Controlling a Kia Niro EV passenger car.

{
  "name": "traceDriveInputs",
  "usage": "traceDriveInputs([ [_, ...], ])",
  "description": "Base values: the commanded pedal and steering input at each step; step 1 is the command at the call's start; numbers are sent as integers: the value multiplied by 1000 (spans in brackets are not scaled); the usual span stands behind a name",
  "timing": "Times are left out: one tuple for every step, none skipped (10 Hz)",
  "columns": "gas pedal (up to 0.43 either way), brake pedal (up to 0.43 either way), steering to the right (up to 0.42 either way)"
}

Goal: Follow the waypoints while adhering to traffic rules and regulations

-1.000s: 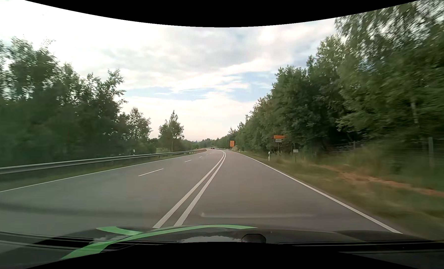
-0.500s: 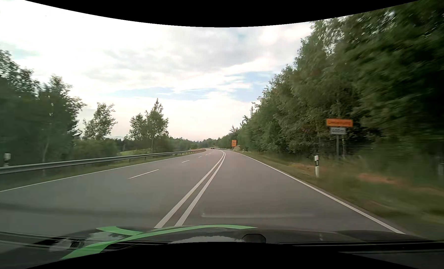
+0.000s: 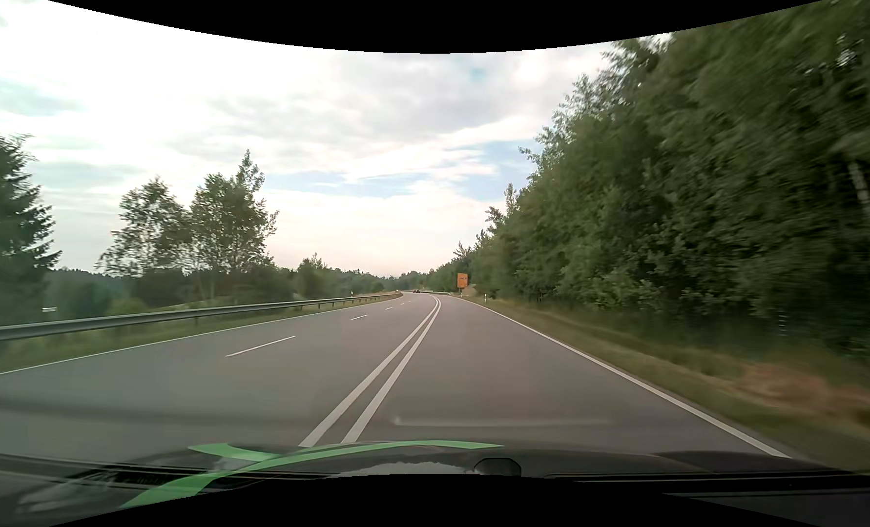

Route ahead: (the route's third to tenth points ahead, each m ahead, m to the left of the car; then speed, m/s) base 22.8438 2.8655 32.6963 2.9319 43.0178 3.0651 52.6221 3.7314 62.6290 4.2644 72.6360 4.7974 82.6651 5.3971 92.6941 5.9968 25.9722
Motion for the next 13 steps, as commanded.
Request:
traceDriveInputs([
  [110, 0, -5],
  [110, 0, -5],
  [118, 0, -5],
  [150, 0, -5],
  [150, 0, -5],
  [169, 0, -5],
  [169, 0, -5],
  [169, 0, -5],
  [157, 0, -5],
  [157, 0, -6],
  [157, 0, -6],
  [169, 0, -5],
  [177, 0, -5],
])
